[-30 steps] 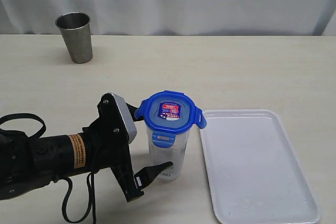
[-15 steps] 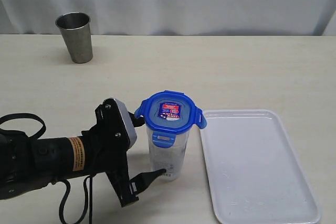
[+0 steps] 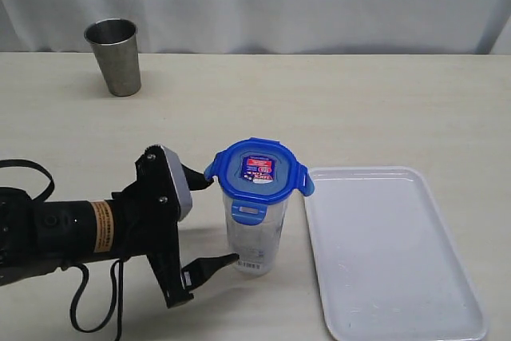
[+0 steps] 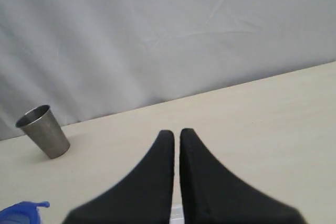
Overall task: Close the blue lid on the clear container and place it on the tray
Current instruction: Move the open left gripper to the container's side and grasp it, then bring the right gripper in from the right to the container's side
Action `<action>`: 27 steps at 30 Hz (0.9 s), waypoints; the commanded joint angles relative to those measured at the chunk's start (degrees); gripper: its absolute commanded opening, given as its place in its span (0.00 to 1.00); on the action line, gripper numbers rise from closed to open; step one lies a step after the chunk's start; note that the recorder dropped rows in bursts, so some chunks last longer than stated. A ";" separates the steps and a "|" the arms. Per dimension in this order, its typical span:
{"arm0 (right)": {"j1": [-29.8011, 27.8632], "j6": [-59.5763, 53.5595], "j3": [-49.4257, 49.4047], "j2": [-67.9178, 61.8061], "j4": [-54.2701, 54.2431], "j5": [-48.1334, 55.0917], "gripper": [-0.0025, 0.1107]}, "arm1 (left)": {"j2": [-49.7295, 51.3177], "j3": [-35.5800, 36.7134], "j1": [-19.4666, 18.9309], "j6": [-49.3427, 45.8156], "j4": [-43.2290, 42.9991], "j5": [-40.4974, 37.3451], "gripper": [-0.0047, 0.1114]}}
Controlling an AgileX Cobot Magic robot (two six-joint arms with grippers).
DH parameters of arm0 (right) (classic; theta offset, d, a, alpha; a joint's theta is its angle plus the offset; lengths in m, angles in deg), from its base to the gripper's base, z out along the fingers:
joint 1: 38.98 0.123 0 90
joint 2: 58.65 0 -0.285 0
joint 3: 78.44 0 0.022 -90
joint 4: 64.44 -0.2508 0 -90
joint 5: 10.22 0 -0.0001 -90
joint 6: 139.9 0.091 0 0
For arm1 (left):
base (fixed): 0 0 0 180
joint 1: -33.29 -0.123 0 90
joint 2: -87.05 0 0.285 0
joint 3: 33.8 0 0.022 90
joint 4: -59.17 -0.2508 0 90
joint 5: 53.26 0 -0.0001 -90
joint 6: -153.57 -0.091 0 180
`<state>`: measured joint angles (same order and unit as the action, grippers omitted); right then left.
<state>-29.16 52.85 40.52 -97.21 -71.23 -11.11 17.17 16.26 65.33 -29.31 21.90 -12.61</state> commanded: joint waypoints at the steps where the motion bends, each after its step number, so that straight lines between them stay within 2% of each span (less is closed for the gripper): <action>1: 3.64 -0.04 0.55 -4.73 0.14 -4.46 0.06 | 0.12 -0.31 -4.52 5.63 -8.45 5.05 0.95; 6: 4.39 -0.04 1.94 -8.93 0.14 -4.90 0.06 | 0.21 -0.31 -8.53 10.85 -17.22 10.52 0.95; 14: 4.39 -1.55 6.53 -13.21 0.83 -1.21 0.06 | 8.91 -3.85 -12.70 11.65 -19.30 17.71 0.95; 21: 4.30 -2.66 6.63 -15.18 0.83 1.66 0.06 | 10.97 -7.93 -12.97 12.11 -23.88 19.43 0.95; 27: 4.30 -4.44 11.49 -24.60 0.83 8.50 0.06 | 13.48 -9.98 -12.97 12.11 -24.04 19.97 0.95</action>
<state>-24.96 49.95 49.51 -117.68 -70.84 -6.01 29.40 7.06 52.55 -17.57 -2.11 6.09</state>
